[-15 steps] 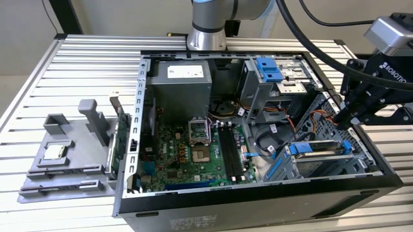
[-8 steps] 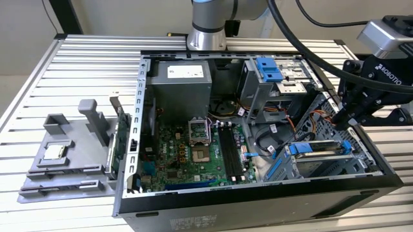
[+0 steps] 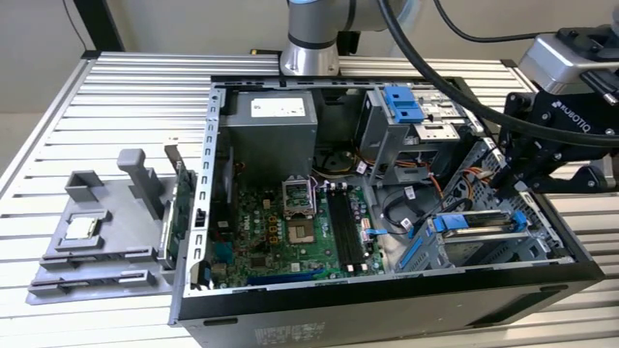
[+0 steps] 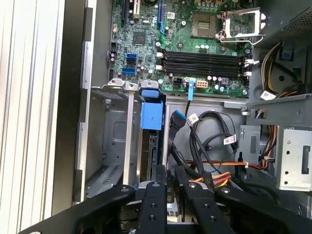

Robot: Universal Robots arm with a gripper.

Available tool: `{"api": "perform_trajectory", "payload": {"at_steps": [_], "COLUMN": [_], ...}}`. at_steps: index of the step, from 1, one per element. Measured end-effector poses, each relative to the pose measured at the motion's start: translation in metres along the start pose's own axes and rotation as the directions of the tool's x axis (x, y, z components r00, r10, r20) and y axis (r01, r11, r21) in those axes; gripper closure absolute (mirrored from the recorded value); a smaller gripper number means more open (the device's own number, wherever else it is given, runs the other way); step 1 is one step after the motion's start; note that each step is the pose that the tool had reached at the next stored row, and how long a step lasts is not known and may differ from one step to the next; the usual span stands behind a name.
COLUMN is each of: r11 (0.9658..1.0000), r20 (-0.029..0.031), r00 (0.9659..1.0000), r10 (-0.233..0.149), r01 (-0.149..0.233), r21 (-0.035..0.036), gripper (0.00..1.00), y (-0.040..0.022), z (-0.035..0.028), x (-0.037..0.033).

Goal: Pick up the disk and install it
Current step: 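Insert the first disk wire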

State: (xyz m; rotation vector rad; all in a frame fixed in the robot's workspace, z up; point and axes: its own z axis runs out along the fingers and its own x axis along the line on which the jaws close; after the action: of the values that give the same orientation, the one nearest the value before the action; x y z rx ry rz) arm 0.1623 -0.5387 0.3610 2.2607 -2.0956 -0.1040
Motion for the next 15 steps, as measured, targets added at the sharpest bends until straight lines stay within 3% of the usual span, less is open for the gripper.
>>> {"api": "perform_trajectory", "payload": {"at_steps": [5,13,15], "r11": [0.9998,0.9992,0.9991], "r20": [-0.0016,-0.0052,-0.0054], "r00": [1.0,0.9999,0.9999], "r10": [0.0,0.01,0.014], "r01": [0.0,-0.01,-0.014], "r21": [0.0176,0.0378,0.039], "gripper": [1.0,1.0,1.0], "y": [0.0024,0.0038,0.0047], "z": [-0.0005,0.0001,0.0006], "x": [0.0038,0.0082,0.0083]}}
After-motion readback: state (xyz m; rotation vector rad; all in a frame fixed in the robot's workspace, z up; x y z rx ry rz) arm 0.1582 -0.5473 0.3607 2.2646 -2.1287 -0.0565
